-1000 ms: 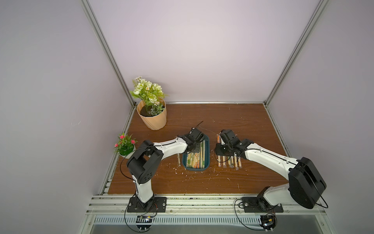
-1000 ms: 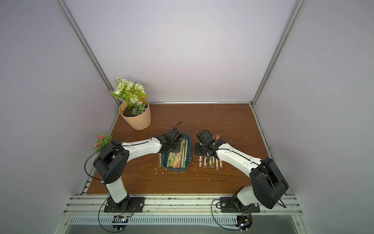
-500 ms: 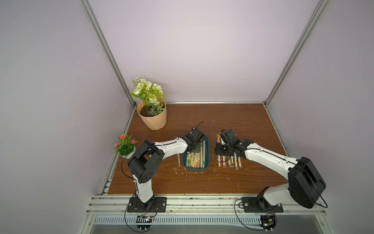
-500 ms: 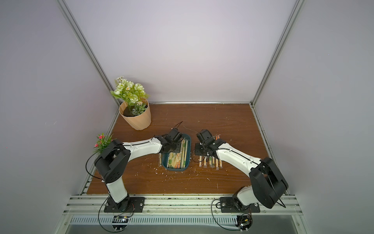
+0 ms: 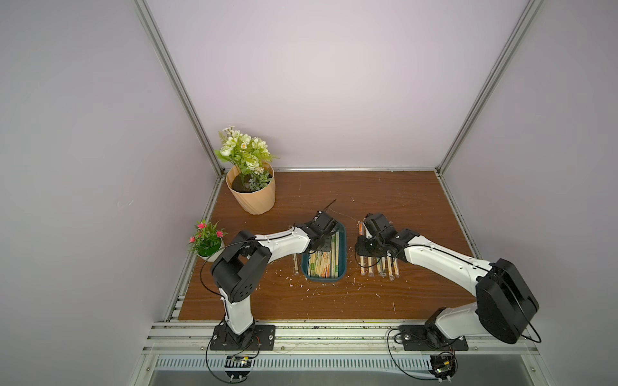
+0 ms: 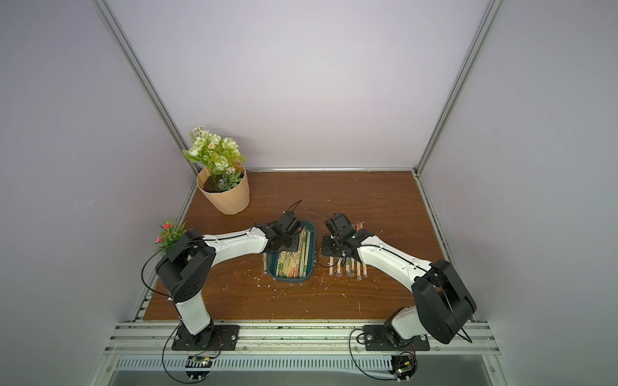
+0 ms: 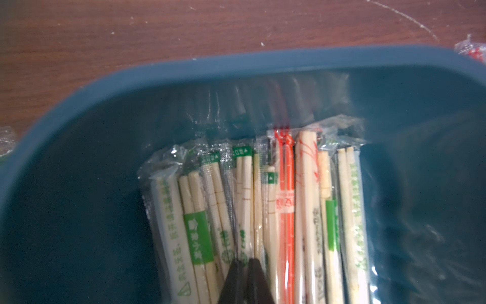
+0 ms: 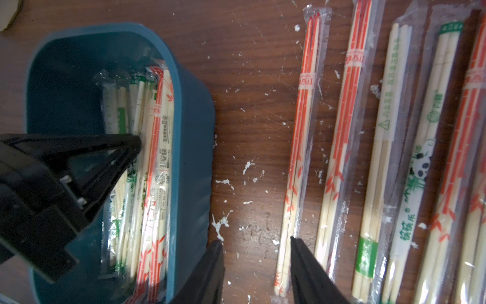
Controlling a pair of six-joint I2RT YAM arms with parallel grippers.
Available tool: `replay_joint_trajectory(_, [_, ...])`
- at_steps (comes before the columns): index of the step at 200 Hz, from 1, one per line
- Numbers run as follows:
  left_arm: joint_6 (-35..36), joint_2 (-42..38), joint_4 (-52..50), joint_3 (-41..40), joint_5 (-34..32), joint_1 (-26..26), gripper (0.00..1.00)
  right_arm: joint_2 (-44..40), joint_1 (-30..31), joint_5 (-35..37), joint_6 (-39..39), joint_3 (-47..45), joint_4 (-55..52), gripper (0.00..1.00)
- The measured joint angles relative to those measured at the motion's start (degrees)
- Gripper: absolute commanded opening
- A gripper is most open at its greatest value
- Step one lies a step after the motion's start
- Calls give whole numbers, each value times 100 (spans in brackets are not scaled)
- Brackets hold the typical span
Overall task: Take the paired disposable chopsticks out of the storage box
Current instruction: Pick up the paired disposable chopsticks from the storage box.
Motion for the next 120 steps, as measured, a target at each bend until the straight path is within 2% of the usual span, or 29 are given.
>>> replay_joint_trajectory(120, [-52,-529,-114,0,-223,0,0,2,-4,0,0,0,0,46])
